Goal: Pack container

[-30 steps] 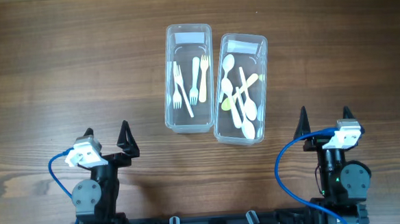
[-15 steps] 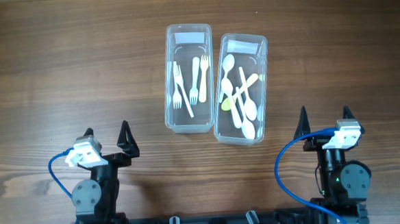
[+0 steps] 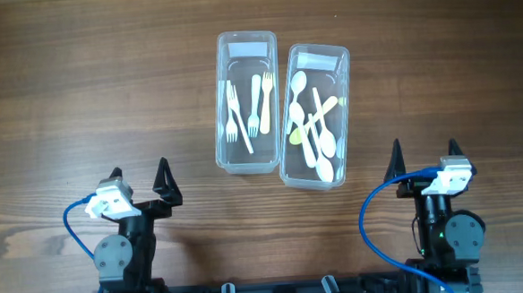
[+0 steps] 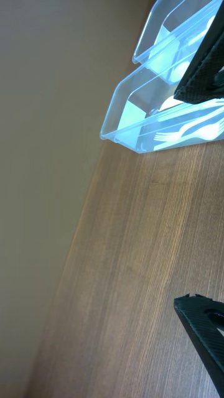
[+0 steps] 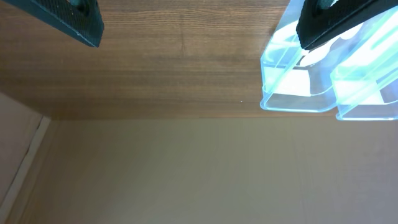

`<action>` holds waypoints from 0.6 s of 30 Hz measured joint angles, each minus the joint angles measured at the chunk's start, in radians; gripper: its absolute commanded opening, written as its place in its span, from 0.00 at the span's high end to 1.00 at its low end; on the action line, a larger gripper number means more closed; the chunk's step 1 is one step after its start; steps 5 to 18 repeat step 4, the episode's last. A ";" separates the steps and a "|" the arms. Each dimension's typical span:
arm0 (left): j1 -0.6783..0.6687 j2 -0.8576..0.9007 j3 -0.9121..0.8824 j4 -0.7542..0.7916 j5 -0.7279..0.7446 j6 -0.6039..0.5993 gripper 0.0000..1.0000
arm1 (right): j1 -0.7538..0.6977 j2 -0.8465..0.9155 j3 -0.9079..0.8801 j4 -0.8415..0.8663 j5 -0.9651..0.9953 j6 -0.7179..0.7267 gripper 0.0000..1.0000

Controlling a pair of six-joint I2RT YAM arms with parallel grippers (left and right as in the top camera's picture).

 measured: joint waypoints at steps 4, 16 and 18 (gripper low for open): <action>0.000 0.000 0.000 0.000 0.000 0.000 0.00 | 0.000 0.000 0.000 0.000 0.000 0.000 0.00; 0.000 0.000 0.000 0.000 0.000 0.000 0.00 | 0.000 0.000 0.000 0.000 0.000 0.000 0.00; 0.000 0.000 0.000 0.000 0.000 0.000 0.00 | 0.000 0.000 0.000 0.000 0.000 0.000 0.00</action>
